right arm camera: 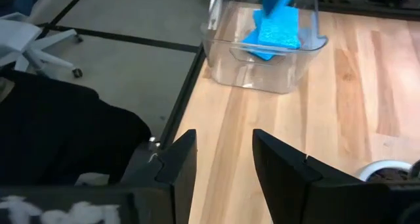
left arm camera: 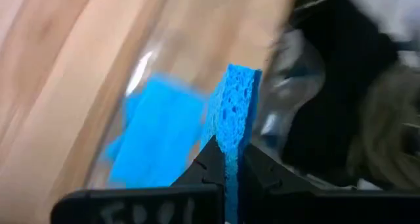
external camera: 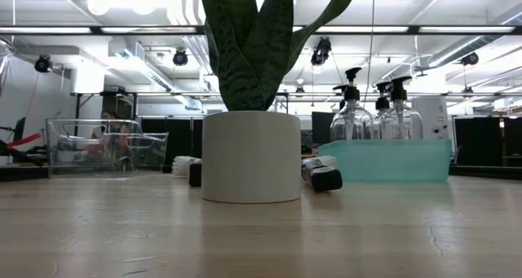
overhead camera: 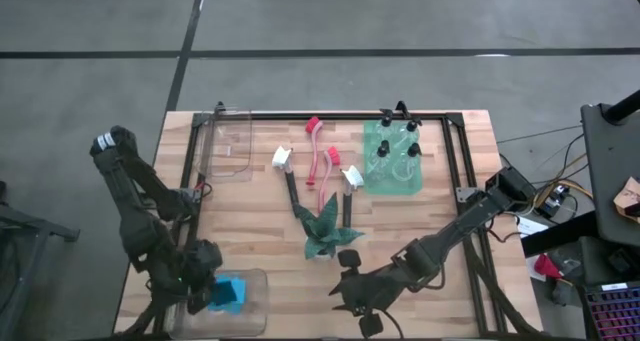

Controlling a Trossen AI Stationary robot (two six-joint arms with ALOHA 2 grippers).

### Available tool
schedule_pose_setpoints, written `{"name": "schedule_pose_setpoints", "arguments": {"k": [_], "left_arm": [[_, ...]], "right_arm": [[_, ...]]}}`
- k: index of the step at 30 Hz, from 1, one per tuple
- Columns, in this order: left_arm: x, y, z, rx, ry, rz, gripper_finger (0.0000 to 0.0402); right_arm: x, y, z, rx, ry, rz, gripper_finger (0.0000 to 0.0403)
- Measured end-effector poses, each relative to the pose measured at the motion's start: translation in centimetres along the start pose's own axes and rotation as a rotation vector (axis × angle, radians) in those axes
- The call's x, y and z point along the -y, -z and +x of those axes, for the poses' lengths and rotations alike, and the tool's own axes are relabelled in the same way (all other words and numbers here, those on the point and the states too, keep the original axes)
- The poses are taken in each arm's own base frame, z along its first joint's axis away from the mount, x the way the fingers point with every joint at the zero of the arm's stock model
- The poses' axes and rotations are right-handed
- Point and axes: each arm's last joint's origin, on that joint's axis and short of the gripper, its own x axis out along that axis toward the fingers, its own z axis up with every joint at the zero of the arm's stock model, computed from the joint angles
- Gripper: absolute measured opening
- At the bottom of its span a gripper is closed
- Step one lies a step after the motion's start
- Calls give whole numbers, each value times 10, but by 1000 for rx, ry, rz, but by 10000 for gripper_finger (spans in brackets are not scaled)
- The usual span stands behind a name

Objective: Pick & Place Kitchen Sink Supplies
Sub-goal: Put the blue sponge into the bottom transparent bin

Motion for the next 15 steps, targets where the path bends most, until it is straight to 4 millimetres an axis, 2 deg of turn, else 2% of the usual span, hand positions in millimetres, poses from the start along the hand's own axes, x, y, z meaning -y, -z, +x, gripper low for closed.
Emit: {"name": "schedule_pose_setpoints", "arguments": {"k": [2,5,10,15], "left_arm": [[-6,3,2,-66,-73,-80,16],[-8,5,7,-85,-111,-103,22],[2,5,19,-48,-59,-70,54],[12,5,27,9,3,-12,106]], "right_arm": [[0,0,0,0,-2,-1,140],[0,0,0,-1,-1,-3,133],[0,0,0,-1,-1,-3,122],[-1,0,0,-1,-3,-5,113]]}}
